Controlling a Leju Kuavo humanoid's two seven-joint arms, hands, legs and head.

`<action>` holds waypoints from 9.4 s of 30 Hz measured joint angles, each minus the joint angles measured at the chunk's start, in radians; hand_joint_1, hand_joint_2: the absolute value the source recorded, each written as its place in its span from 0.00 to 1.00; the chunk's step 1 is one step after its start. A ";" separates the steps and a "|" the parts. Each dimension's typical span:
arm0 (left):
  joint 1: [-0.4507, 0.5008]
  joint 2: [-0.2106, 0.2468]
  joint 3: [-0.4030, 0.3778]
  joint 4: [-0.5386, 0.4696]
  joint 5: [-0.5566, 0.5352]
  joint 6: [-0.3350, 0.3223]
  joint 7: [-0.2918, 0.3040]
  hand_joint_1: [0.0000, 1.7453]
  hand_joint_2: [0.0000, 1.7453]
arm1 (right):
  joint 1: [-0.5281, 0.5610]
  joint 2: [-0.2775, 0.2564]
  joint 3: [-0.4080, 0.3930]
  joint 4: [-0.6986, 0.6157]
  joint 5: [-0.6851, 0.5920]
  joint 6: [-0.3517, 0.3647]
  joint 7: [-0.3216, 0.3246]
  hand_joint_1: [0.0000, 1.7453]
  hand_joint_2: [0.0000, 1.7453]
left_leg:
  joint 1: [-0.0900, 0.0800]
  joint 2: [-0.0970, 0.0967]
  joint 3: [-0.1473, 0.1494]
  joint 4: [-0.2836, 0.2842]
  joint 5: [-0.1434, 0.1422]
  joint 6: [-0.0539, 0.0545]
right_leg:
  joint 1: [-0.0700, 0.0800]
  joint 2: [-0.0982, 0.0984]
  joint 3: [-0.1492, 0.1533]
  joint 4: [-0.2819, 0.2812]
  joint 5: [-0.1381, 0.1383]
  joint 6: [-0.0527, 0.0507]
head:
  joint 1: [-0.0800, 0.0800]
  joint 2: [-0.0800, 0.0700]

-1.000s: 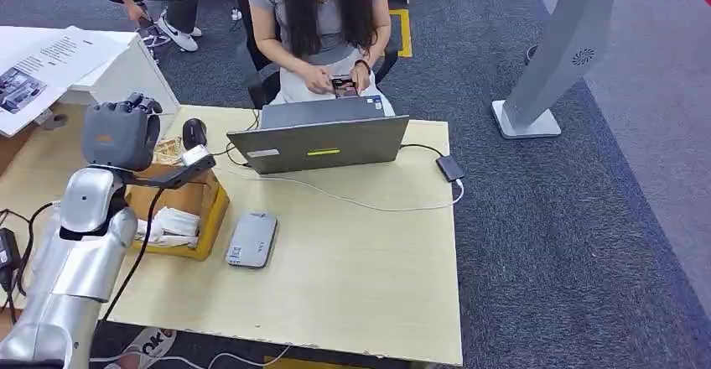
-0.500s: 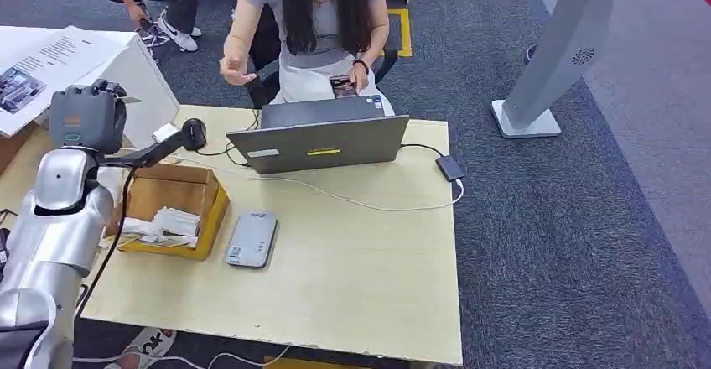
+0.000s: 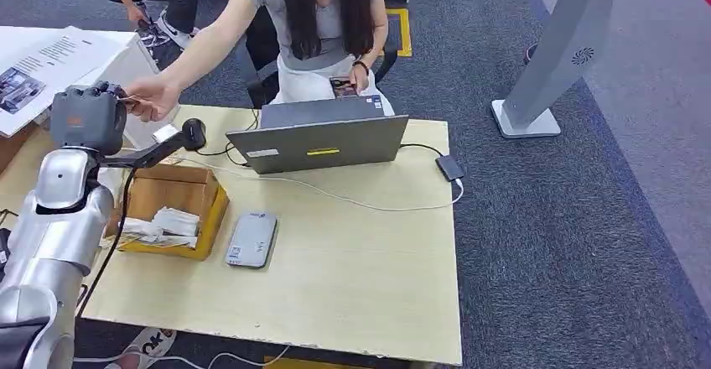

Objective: Pass the card to the sensor for recognition and then transmit it.

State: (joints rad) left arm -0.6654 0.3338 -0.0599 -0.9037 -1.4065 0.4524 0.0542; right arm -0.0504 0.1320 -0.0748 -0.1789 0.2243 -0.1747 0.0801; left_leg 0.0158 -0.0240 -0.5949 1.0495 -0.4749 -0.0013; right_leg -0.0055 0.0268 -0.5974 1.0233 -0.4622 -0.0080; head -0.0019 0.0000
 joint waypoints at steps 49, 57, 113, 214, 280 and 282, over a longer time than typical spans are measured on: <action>0.784 -0.076 -0.012 -0.787 0.049 0.122 -0.110 0.00 1.00 | 0.015 0.014 -0.098 0.000 -0.038 -0.039 -0.022 0.00 1.00 | -0.001 0.008 -0.002 0.000 -0.007 0.002 | -0.001 0.008 -0.003 -0.001 -0.004 0.002 | -0.001 0.000; 1.036 -0.072 -0.030 -0.962 -0.010 0.139 -0.078 0.00 1.00 | 0.018 0.019 -0.129 0.000 -0.045 -0.045 -0.032 0.00 1.00 | -0.001 0.005 -0.002 0.000 -0.008 0.003 | -0.001 0.005 -0.003 -0.001 -0.005 0.002 | 0.000 0.000; 0.821 -0.074 0.013 -0.753 0.064 -0.211 0.007 0.00 1.00 | 0.016 0.025 -0.160 0.000 -0.002 -0.021 -0.023 0.00 1.00 | 0.000 0.001 -0.002 0.000 -0.005 0.001 | 0.000 0.001 -0.001 -0.001 -0.004 0.001 | 0.000 0.000; 0.746 -0.125 0.106 -0.562 0.087 -0.270 0.047 0.00 1.00 | 0.015 0.025 -0.160 0.000 0.084 -0.013 -0.011 0.00 1.00 | 0.000 0.001 -0.002 0.000 -0.005 0.001 | 0.000 0.002 -0.002 -0.001 -0.004 0.001 | 0.000 0.000; 0.574 -0.059 0.097 -0.629 0.199 -0.262 -0.031 1.00 1.00 | 0.014 0.025 -0.185 0.000 0.126 0.001 -0.020 0.00 1.00 | 0.001 0.001 -0.002 0.000 -0.005 0.001 | 0.001 0.002 -0.002 0.000 -0.004 0.001 | 0.000 0.000; 0.536 -0.051 0.087 -0.629 0.202 -0.265 -0.028 1.00 1.00 | 0.013 0.025 -0.185 0.000 0.132 0.002 -0.018 0.00 1.00 | 0.001 0.000 -0.002 0.000 -0.005 0.001 | 0.001 0.001 -0.002 -0.001 -0.004 0.001 | 0.000 0.000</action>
State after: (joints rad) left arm -0.1294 0.2827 0.0268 -1.5324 -1.2047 0.1873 0.0263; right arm -0.0377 0.1571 -0.2598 -0.1793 0.3567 -0.1732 0.0625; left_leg 0.0169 -0.0236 -0.5972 1.0494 -0.4798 -0.0008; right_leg -0.0047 0.0281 -0.5995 1.0228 -0.4664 -0.0072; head -0.0023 0.0000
